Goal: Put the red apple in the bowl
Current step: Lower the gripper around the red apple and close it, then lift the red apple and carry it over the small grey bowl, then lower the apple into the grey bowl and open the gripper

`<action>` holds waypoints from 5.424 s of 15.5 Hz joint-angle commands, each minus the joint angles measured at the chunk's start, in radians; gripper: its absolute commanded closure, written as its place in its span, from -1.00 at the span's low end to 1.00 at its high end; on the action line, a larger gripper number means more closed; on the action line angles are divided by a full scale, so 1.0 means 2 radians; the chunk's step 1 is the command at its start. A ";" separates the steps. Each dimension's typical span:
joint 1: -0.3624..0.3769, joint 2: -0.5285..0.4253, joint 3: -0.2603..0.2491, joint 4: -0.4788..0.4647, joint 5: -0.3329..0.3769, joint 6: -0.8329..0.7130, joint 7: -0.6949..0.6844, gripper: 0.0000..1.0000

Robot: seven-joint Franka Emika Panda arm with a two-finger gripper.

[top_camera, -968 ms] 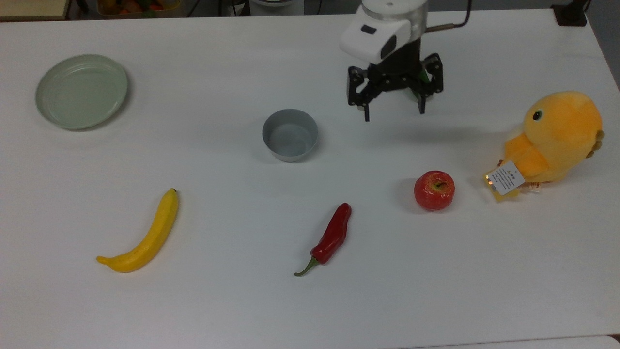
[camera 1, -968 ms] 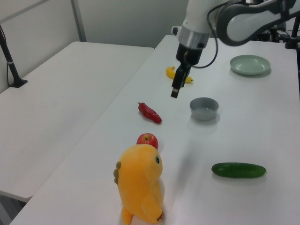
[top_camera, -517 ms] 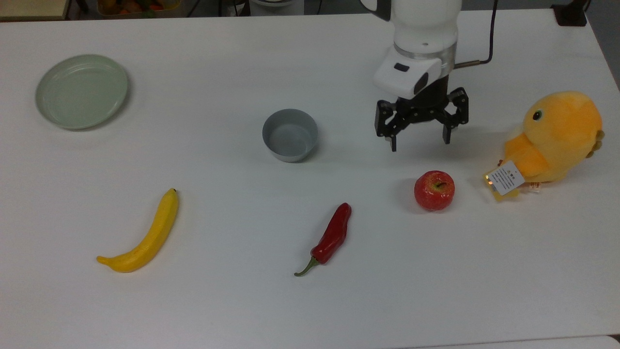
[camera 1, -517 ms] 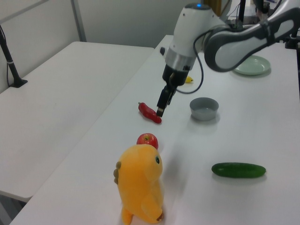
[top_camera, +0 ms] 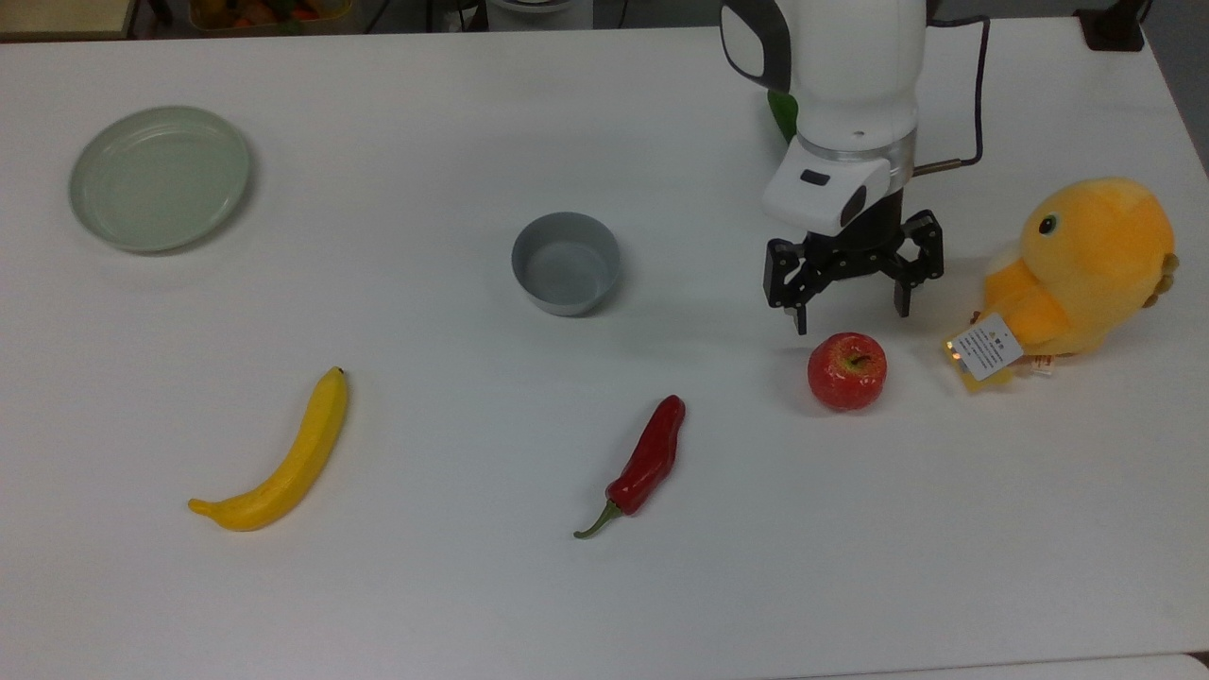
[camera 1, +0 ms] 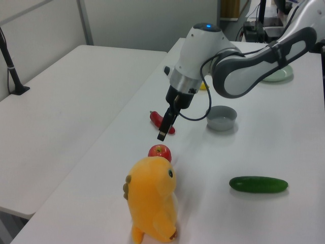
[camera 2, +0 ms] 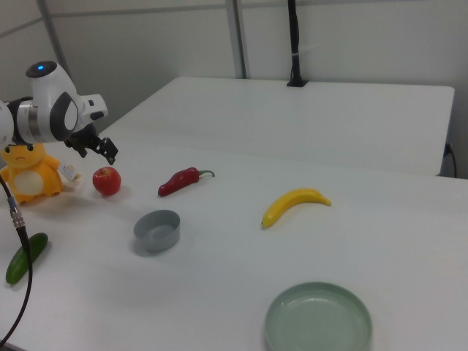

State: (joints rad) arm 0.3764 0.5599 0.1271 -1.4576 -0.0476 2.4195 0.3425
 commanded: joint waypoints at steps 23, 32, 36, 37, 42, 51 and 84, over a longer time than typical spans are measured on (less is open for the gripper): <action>0.018 0.081 -0.008 0.041 -0.067 0.062 0.013 -1.00; 0.016 0.079 -0.005 0.037 -0.096 0.061 0.021 0.57; 0.003 0.044 -0.003 0.019 -0.095 0.058 0.021 0.57; -0.003 0.027 -0.003 0.009 -0.094 0.057 0.021 0.57; -0.026 -0.064 -0.002 -0.069 -0.092 0.034 0.020 0.55; -0.064 -0.218 -0.004 -0.209 -0.086 -0.049 0.019 0.53; -0.118 -0.181 -0.013 -0.242 -0.080 -0.083 -0.025 0.40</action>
State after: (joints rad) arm 0.1415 0.1812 0.1049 -1.9676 -0.2152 2.2551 0.3181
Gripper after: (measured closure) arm 0.291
